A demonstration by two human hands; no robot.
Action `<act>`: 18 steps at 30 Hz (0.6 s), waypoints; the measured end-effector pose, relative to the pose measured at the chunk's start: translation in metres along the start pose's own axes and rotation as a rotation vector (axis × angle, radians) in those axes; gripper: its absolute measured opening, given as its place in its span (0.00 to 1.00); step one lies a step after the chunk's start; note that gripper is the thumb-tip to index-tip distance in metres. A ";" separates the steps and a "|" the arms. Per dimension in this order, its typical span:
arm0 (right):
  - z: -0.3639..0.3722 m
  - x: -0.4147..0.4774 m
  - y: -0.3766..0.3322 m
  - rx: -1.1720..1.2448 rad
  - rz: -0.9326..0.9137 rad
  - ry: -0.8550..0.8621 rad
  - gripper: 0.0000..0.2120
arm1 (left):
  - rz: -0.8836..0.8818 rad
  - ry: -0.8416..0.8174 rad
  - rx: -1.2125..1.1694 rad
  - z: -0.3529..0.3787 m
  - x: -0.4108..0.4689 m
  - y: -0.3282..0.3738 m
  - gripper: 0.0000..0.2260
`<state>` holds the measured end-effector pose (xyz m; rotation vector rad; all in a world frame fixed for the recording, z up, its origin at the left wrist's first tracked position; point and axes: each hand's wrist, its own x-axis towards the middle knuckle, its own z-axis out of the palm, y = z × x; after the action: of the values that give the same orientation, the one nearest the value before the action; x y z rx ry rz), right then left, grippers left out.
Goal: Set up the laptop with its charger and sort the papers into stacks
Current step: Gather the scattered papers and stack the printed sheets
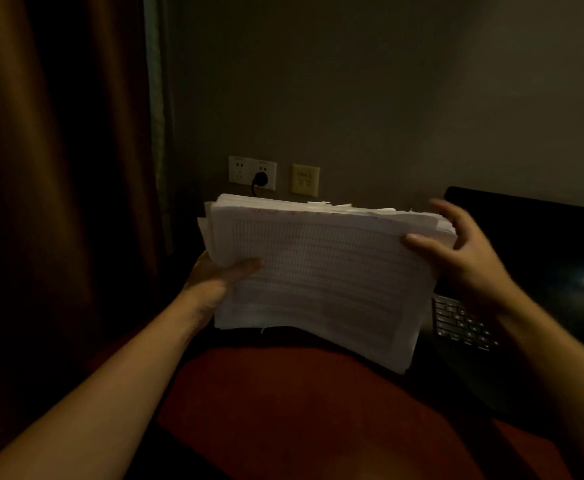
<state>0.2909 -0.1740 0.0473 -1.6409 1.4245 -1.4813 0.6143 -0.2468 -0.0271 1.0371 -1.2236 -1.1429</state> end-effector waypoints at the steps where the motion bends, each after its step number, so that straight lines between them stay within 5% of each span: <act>1: 0.009 -0.012 0.015 0.170 0.072 0.009 0.33 | -0.001 -0.031 -0.020 -0.001 -0.001 0.000 0.35; 3: 0.031 -0.032 0.034 0.238 0.136 0.043 0.26 | 0.013 -0.019 -0.026 0.005 -0.004 0.001 0.33; 6: 0.054 -0.037 0.028 0.184 0.025 0.178 0.09 | 0.038 0.125 0.045 0.027 -0.017 0.002 0.15; 10: 0.071 -0.034 0.019 0.173 -0.038 0.234 0.15 | 0.112 0.062 0.063 0.056 -0.034 0.004 0.01; 15: 0.046 -0.035 0.026 0.238 -0.024 0.261 0.26 | 0.357 0.201 -0.094 0.037 -0.022 0.017 0.34; 18: 0.025 -0.026 0.018 0.235 -0.058 0.222 0.33 | 0.406 0.230 -0.078 0.035 -0.015 0.027 0.40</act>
<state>0.3117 -0.1632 0.0145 -1.4211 1.2647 -1.8350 0.5813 -0.2271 0.0004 0.7896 -1.1308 -0.7297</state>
